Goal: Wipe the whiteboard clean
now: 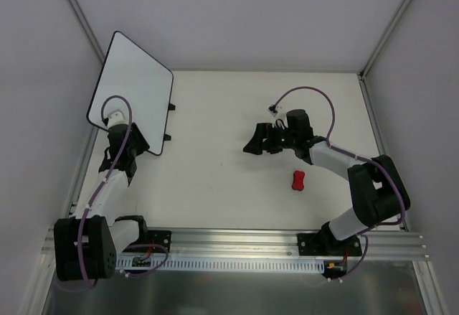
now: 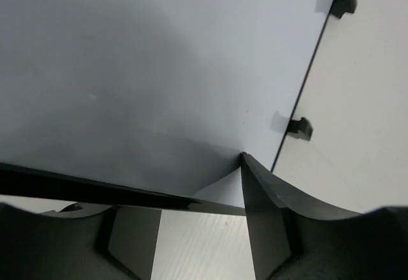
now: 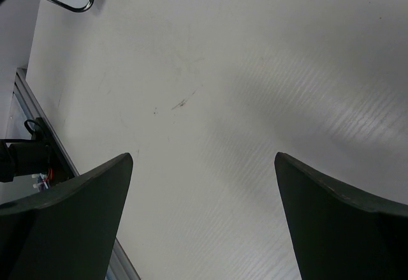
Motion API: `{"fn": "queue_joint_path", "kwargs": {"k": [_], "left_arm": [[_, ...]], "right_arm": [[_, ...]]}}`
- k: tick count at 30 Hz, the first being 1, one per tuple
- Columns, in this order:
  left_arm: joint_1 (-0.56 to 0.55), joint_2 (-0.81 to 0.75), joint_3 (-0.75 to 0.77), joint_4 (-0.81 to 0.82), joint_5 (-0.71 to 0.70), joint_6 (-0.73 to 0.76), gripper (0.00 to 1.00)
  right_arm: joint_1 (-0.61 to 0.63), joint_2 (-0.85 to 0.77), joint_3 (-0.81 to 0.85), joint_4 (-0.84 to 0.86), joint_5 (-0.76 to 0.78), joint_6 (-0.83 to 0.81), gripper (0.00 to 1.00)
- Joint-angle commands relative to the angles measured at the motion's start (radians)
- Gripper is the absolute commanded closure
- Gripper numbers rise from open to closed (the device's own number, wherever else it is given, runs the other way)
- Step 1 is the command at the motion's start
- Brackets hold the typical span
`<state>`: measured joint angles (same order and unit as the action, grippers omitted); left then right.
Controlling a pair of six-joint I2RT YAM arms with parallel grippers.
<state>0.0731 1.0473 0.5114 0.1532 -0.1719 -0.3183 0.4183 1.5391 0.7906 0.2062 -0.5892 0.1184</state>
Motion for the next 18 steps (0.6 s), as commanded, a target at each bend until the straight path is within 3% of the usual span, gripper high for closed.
{"fn": "queue_joint_path", "kwargs": {"k": [1,18], "left_arm": [[-0.006,0.049,-0.039,-0.211,0.0,0.058,0.51],[-0.006,0.013,-0.051,-0.213,-0.014,0.044,0.32]], "right_arm": [[-0.012,0.006,0.001,0.047,-0.02,0.003,0.01],[-0.019,0.004,-0.002,0.056,-0.023,0.012,0.01]]}}
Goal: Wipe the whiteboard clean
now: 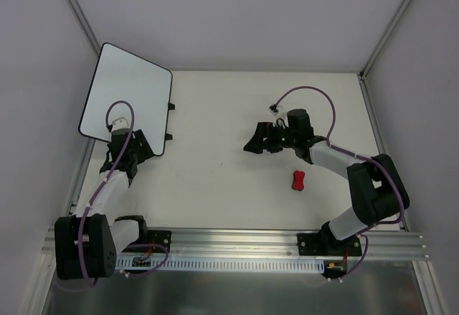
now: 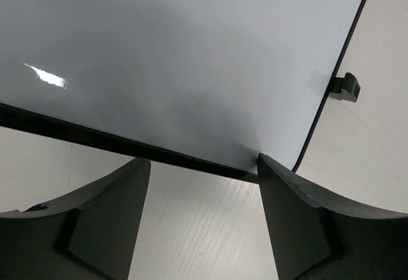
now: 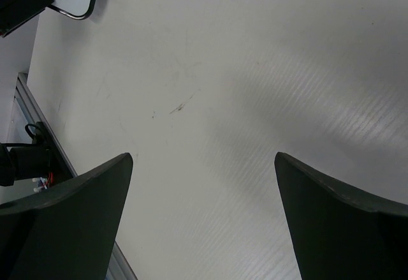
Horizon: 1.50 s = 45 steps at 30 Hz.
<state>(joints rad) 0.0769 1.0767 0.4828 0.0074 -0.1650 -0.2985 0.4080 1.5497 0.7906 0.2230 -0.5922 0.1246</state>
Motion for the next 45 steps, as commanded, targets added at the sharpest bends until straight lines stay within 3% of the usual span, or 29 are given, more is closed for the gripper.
{"fn": "queue_joint_path", "kwargs": {"k": [1,8,22,30,36,39,45], "left_arm": [[-0.009,-0.021,-0.023,-0.067,-0.022,0.025,0.32],[-0.008,-0.075,-0.012,-0.089,-0.019,0.033,0.23],[-0.009,-0.173,0.027,-0.121,-0.008,0.038,0.18],[-0.009,-0.291,0.089,-0.21,0.025,0.013,0.02],[-0.009,-0.449,0.201,-0.351,0.05,0.048,0.01],[-0.009,-0.51,0.276,-0.403,0.062,0.07,0.01],[-0.034,-0.567,0.483,-0.46,0.087,0.13,0.01]], "right_arm": [[-0.009,-0.008,-0.002,0.039,-0.021,0.006,0.01],[-0.011,-0.011,-0.007,0.041,-0.018,0.007,0.01],[-0.011,-0.017,0.001,0.042,-0.015,0.012,0.01],[-0.018,-0.135,0.004,0.023,0.066,0.014,0.01],[-0.044,-0.293,0.14,-0.233,0.354,-0.104,0.01],[-0.054,-0.394,0.261,-0.425,0.587,-0.224,0.01],[-0.057,-0.503,0.459,-0.57,0.894,-0.384,0.01]]}}
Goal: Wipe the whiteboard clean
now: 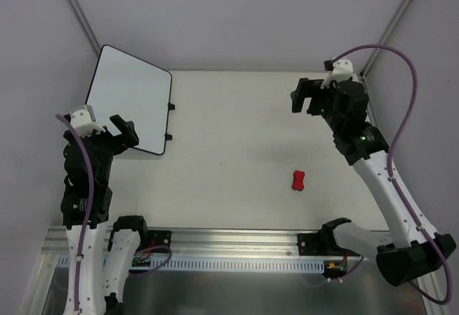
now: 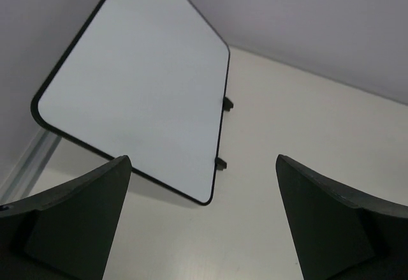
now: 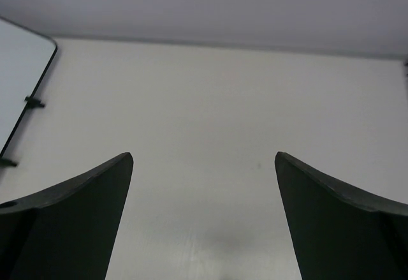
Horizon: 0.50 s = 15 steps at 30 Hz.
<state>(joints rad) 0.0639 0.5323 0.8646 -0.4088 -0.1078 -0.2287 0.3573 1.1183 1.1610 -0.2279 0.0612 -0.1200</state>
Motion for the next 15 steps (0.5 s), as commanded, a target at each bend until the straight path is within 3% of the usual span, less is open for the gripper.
{"fn": "queue_joint_path", "kwargs": {"k": [1,9,15], "left_arm": [[-0.029,-0.031,0.126,-0.057,0.025,0.071,0.01],[-0.116,-0.117,0.293,-0.097,-0.026,0.164,0.01],[-0.177,-0.166,0.335,-0.136,-0.073,0.218,0.01]], "right_arm": [[-0.004,-0.092,0.12,-0.125,0.291,-0.164,0.01],[-0.006,-0.342,0.171,-0.126,0.394,-0.346,0.01],[-0.006,-0.463,0.143,-0.134,0.404,-0.376,0.01]]}}
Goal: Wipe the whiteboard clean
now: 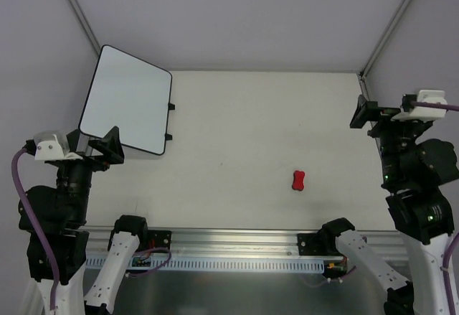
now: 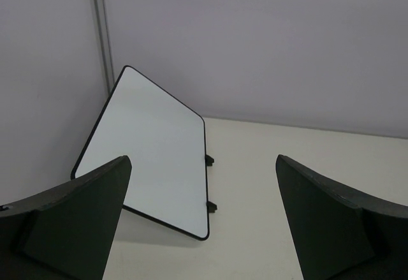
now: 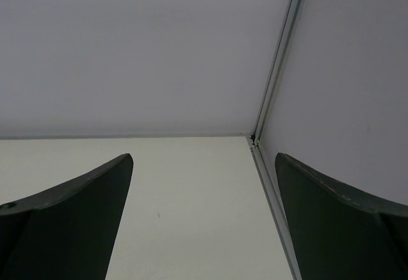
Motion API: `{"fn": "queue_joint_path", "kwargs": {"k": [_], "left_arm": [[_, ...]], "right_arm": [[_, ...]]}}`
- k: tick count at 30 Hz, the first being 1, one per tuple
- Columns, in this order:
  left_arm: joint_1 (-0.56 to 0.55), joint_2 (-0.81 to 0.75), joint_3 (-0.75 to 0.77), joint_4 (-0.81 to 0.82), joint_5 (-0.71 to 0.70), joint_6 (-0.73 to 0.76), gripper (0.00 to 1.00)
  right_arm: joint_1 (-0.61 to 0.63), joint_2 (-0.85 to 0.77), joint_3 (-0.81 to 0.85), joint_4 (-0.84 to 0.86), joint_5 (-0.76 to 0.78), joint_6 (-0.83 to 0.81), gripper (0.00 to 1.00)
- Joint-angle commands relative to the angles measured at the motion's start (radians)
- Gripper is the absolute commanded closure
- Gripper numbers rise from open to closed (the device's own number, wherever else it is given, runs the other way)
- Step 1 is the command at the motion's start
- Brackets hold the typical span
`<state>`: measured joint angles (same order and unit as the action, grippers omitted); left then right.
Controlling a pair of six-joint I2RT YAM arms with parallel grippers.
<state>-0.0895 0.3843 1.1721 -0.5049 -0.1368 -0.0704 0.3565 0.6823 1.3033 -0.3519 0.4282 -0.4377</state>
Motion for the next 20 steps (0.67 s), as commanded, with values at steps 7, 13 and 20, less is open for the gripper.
{"fn": "queue_joint_path", "kwargs": {"k": [7,13,20], "left_arm": [[-0.052,-0.067,0.032,-0.089,-0.063,0.061,0.01],[-0.059,-0.094,0.032,-0.118,-0.067,0.061,0.01],[-0.064,-0.105,0.034,-0.142,-0.076,0.058,0.01]], "right_arm": [[-0.004,-0.105,-0.03,-0.018,-0.014,-0.033,0.01],[-0.005,-0.116,-0.021,-0.021,-0.035,-0.032,0.01],[-0.005,-0.121,-0.012,-0.024,-0.055,-0.021,0.01]]}}
